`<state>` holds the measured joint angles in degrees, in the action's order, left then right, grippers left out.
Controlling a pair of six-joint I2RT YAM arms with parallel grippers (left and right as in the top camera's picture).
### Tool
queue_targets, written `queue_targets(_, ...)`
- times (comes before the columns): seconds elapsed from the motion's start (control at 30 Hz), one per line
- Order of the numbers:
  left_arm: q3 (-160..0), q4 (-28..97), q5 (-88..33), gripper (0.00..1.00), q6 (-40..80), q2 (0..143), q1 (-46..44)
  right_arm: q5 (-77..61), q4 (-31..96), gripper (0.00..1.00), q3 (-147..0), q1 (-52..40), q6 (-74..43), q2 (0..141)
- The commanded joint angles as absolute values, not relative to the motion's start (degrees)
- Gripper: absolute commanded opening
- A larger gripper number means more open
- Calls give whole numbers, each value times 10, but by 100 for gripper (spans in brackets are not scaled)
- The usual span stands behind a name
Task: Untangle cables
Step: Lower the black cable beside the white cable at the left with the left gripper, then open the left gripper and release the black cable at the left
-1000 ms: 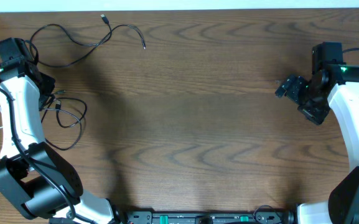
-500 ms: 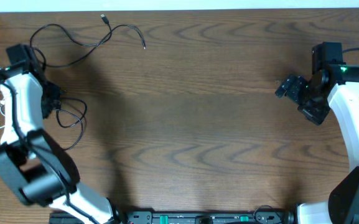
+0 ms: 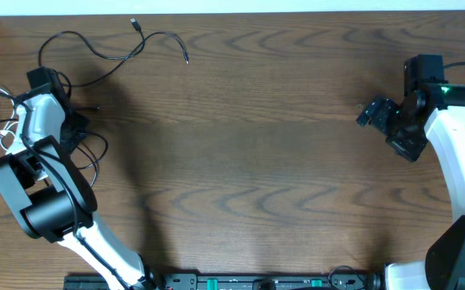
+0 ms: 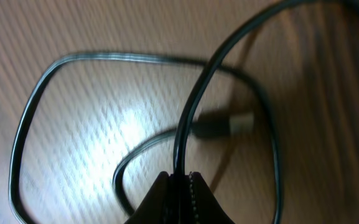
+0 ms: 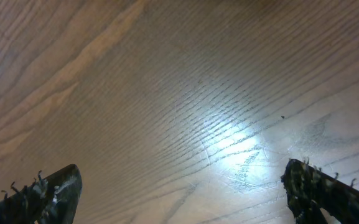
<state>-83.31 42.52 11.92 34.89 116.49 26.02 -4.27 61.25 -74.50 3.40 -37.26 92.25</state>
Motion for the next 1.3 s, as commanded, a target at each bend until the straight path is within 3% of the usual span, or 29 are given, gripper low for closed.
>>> queue_targets(0.0,-835,403,126,8,341,1167,285,-42,613,99,-745,33,-376,922)
queue_targets(0.43,-835,285,-115,8,231,1167,335,-42,613,99,-745,33,-376,922)
queue_targets(0.57,-835,293,-102,8,204,1167,330,-42,613,99,-745,33,-376,922)
queue_targets(0.6,-835,298,-87,14,203,1167,331,-42,613,99,-745,33,-376,922)
queue_targets(0.63,-835,303,-72,30,203,1167,332,-42,613,99,-745,33,-376,922)
queue_targets(0.7,-835,317,-43,34,203,1165,336,-42,613,99,-745,33,-376,922)
queue_targets(1.2,-835,353,-6,39,284,1000,361,-42,613,99,-745,33,-377,922)
queue_targets(1.27,-835,349,-8,43,305,978,360,-42,613,99,-745,33,-376,922)
